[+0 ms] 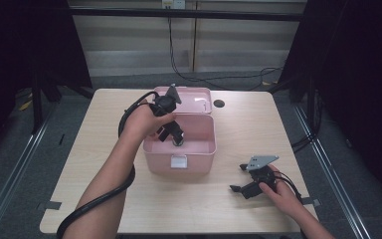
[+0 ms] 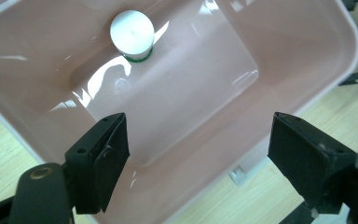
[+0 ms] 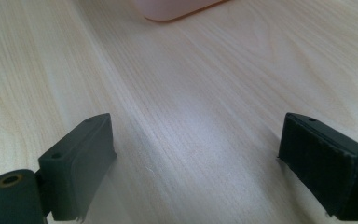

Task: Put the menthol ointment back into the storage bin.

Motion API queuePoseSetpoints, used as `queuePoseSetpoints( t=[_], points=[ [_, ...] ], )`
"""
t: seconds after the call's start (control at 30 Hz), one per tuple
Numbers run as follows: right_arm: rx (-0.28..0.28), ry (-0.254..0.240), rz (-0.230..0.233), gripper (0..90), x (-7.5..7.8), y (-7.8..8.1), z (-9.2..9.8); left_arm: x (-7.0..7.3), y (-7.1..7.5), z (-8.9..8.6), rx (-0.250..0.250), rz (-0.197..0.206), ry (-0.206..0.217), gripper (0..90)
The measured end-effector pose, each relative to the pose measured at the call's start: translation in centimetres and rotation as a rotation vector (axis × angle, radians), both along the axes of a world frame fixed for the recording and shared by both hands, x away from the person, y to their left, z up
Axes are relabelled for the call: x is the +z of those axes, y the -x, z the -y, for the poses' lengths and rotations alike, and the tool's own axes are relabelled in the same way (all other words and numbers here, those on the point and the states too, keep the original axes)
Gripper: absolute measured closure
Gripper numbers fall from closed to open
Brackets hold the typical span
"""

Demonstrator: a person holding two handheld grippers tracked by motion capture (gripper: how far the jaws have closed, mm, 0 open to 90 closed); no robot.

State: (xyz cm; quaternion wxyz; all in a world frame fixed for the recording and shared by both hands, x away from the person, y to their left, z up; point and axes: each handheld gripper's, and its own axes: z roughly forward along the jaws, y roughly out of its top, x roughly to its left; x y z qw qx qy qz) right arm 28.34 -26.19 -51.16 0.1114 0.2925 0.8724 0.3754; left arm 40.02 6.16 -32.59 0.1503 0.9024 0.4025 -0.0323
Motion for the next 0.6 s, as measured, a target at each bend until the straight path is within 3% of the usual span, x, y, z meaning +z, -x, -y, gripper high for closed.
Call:
queuePoseSetpoints(
  t=[0.2, 0.27, 0.43, 0.6],
  points=[
    [0.000, 0.000, 0.000, 9.7, 0.0, 0.0, 0.0, 0.4, 1.3, -2.3, -0.018, 0.009, 0.008, 20.2],
    [0.000, 0.000, 0.000, 9.7, 0.0, 0.0, 0.0, 0.7, 2.2, -4.0, -0.016, 0.014, 0.003, 20.3],
    [-0.001, -0.001, 0.002, 9.7, 0.0, 0.0, 0.0, 1.0, 4.0, -7.0, 0.014, 0.029, 0.031, 20.5],
    [-0.001, -0.001, 0.001, 9.7, 0.0, 0.0, 0.0, 0.2, 5.6, -9.2, 0.039, 0.041, 0.051, 20.6]
  ],
)
